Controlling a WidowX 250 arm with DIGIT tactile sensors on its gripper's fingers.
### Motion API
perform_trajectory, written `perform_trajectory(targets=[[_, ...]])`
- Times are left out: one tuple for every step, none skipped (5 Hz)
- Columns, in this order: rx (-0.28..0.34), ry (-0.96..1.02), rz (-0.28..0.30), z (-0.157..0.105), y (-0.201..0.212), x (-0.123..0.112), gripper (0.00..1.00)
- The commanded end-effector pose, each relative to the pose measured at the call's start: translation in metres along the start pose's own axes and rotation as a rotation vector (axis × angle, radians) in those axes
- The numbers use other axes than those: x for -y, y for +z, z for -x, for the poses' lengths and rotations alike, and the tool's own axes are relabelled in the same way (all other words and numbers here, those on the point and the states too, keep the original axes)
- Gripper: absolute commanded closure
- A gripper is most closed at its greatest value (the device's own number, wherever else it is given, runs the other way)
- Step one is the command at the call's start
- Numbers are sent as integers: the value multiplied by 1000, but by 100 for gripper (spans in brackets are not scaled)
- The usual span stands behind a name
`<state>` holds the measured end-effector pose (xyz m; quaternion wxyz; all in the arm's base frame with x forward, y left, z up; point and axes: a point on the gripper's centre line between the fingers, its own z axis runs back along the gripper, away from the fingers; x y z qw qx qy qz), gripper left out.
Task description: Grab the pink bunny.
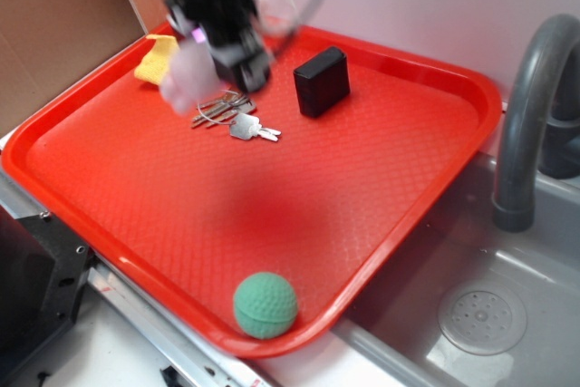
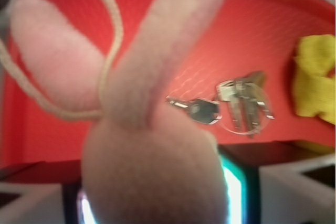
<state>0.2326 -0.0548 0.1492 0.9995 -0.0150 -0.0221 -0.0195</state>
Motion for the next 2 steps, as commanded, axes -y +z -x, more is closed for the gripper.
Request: perform_trajectory(targets=[[240,155,21,29,71,-33,100],[243,137,30,33,72,-31,100]])
